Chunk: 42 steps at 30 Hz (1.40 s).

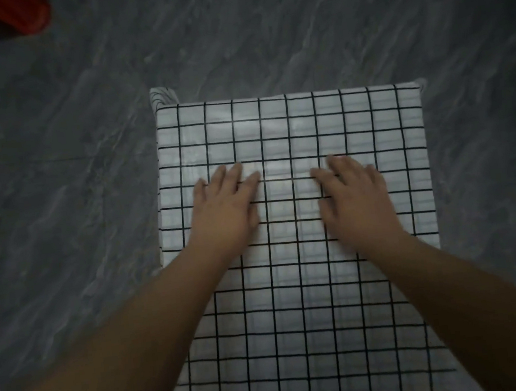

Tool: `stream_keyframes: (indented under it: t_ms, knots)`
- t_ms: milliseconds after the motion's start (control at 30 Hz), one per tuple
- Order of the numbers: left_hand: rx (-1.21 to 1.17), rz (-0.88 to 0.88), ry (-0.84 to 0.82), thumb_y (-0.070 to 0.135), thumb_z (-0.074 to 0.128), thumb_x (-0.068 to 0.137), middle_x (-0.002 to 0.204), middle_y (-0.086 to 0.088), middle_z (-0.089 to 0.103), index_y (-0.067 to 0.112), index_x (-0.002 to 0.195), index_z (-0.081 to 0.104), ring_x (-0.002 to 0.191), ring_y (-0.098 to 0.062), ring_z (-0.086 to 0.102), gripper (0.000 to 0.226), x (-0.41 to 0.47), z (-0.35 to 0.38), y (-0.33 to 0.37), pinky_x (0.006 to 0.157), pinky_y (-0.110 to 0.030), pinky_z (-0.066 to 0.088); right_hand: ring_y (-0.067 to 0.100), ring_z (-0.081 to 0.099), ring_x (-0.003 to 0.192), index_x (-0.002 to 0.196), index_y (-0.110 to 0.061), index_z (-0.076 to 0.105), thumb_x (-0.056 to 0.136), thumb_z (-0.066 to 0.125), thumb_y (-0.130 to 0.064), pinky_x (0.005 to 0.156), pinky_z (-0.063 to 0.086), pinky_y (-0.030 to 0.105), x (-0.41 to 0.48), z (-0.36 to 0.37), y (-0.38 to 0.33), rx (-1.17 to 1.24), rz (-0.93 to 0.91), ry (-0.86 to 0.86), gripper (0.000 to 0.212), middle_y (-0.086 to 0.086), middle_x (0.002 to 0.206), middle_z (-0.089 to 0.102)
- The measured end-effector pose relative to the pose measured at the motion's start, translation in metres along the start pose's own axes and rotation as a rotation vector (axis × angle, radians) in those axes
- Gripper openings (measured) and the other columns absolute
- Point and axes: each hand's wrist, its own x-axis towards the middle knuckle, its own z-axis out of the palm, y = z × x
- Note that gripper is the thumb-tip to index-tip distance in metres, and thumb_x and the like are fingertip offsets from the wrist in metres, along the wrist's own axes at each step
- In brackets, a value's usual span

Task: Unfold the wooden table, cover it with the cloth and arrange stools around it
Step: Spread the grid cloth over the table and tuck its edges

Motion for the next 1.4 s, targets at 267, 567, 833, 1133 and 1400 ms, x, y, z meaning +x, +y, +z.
stream_keyframes:
  t_ms: [267,567,833,1133,1400]
  knots:
    - [-0.034,-0.311,0.026,0.031,0.05,0.092,0.157,-0.012,0.03,0.022,0.148,0.035,0.144,-0.034,0.024,0.059,-0.006,-0.022,-0.066,0.112,-0.054,0.032,0.033,0.04,0.133,0.139,-0.011,0.048,0.092,0.049,-0.025,0.109,0.037,0.049,0.014,-0.03,0.061,0.018,0.275,0.14,0.049,0.017,0.147,0.044]
    - [0.0,0.06,-0.013,0.037,0.045,0.095,0.163,-0.003,0.021,0.03,0.153,0.027,0.15,-0.027,0.014,0.06,0.088,-0.031,0.019,0.119,-0.051,0.017,0.026,0.022,0.148,0.15,-0.027,0.033,0.096,0.044,-0.034,0.118,0.022,0.052,0.084,-0.024,-0.021,0.014,-0.098,0.0,0.056,0.005,0.16,0.029]
    - [0.077,-0.163,-0.063,0.04,0.039,0.099,0.165,-0.005,0.015,0.034,0.155,0.018,0.15,-0.03,0.015,0.06,0.068,-0.043,-0.056,0.118,-0.053,0.023,0.033,0.042,0.134,0.144,-0.019,0.045,0.09,0.047,-0.031,0.105,0.041,0.054,0.078,-0.041,0.064,-0.02,0.175,0.054,0.055,0.013,0.15,0.043]
    - [0.032,-0.331,-0.056,0.039,0.042,0.096,0.159,-0.011,0.028,0.023,0.155,0.023,0.141,-0.035,0.032,0.064,0.018,-0.077,-0.065,0.112,-0.05,0.033,0.035,0.035,0.139,0.148,-0.011,0.038,0.094,0.049,-0.03,0.112,0.034,0.052,0.031,-0.07,0.043,0.054,0.279,0.066,0.059,0.017,0.152,0.039]
    - [-0.045,-0.18,0.018,0.048,0.037,0.098,0.162,-0.008,0.023,0.025,0.156,0.02,0.148,-0.029,0.022,0.064,-0.109,-0.136,0.009,0.118,-0.049,0.024,0.03,0.029,0.144,0.152,-0.016,0.032,0.096,0.046,-0.039,0.115,0.03,0.05,-0.082,-0.139,-0.064,0.055,0.182,0.068,0.062,0.012,0.157,0.034]
